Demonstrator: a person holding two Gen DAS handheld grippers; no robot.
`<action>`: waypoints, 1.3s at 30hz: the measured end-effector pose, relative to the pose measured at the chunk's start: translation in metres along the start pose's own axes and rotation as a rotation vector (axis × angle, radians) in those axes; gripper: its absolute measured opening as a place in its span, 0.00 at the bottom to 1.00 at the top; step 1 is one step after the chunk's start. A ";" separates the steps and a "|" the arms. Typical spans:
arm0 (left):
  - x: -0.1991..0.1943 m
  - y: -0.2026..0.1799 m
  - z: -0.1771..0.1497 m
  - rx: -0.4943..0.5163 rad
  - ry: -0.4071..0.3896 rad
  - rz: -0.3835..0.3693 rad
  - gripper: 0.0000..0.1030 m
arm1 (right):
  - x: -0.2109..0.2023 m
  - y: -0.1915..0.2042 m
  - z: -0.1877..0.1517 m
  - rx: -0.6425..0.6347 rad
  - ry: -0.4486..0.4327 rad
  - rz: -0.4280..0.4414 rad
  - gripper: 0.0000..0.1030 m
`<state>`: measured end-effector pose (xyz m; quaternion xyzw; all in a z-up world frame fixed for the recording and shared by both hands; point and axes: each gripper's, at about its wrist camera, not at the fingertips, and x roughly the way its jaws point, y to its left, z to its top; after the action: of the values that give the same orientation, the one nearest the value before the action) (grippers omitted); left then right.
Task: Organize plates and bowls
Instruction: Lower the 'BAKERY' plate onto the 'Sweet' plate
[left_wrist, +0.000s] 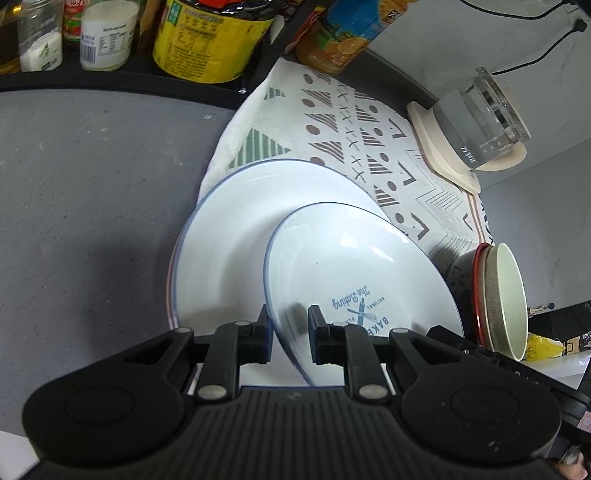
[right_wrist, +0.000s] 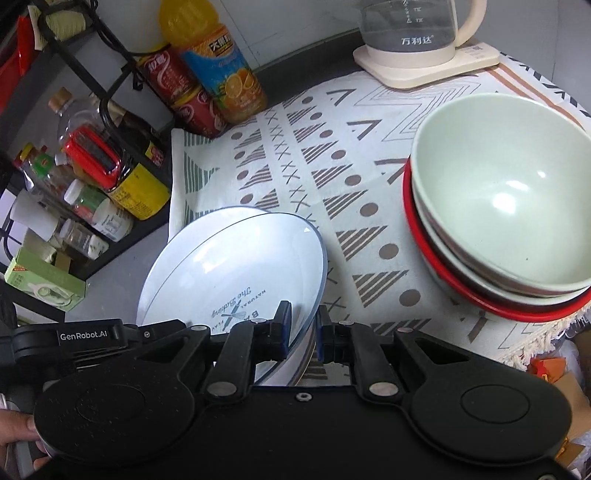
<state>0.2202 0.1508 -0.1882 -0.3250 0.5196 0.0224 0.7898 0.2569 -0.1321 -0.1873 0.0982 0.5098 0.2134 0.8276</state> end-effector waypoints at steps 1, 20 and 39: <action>0.001 0.001 0.000 0.001 0.003 0.004 0.16 | 0.001 0.001 -0.001 -0.005 0.003 -0.005 0.13; 0.007 -0.001 0.011 0.036 0.059 0.094 0.21 | 0.014 0.012 -0.004 -0.001 0.019 -0.086 0.08; -0.028 0.005 0.023 0.047 -0.090 0.182 0.53 | 0.018 0.020 -0.008 -0.003 0.001 -0.151 0.10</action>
<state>0.2242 0.1758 -0.1613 -0.2565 0.5112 0.0965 0.8146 0.2517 -0.1066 -0.1978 0.0580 0.5158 0.1510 0.8413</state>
